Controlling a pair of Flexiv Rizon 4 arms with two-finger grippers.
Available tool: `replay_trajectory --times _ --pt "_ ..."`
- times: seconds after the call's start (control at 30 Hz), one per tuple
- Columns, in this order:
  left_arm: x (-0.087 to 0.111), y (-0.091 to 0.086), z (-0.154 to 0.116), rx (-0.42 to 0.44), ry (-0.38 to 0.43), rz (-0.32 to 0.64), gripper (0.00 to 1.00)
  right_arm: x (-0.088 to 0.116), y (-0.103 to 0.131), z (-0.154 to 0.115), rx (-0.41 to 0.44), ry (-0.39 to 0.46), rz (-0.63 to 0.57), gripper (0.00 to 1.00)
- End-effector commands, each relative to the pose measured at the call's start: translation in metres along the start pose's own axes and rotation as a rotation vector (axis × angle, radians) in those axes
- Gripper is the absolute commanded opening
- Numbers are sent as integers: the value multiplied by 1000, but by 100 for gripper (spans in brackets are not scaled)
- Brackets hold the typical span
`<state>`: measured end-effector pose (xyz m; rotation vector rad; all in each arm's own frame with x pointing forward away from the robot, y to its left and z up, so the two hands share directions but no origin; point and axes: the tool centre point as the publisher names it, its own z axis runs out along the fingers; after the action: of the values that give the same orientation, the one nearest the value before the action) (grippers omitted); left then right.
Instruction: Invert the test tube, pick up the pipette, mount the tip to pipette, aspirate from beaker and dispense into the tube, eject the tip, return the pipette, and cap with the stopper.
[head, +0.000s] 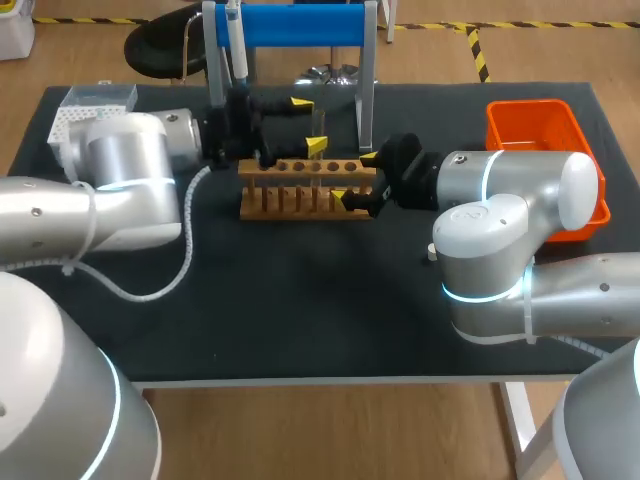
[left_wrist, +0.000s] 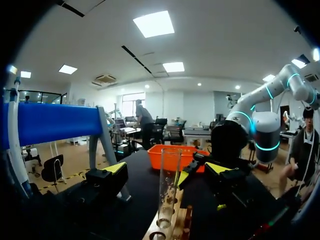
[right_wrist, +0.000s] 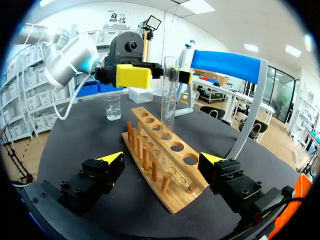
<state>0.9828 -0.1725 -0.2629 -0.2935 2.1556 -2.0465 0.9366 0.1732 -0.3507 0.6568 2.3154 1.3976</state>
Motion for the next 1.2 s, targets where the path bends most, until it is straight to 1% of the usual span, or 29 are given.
replay_trajectory --times 0.03,0.73,0.77,0.87,1.03,1.07,1.1,1.2 --pt "21 -24 -48 -90 -85 -25 100 1 0 0 2 -2 0 100" --pt "21 -24 -48 -90 -85 -25 100 1 0 0 2 -2 0 100" --pt "17 -24 -53 -85 -94 -27 100 1 0 0 2 -2 0 100" --pt "8 -23 -72 -120 -148 -26 100 1 0 0 2 -2 0 100" --pt "-8 -21 -114 -148 -285 -22 100 1 0 0 2 -2 0 100" --pt "-12 -20 -124 -141 -322 -23 100 1 0 0 2 -2 0 100" --pt "-17 -17 -140 -154 -382 -28 100 1 0 0 2 -2 0 100" --pt "-29 -11 -172 -176 -514 -46 100 1 0 0 2 -2 0 100"
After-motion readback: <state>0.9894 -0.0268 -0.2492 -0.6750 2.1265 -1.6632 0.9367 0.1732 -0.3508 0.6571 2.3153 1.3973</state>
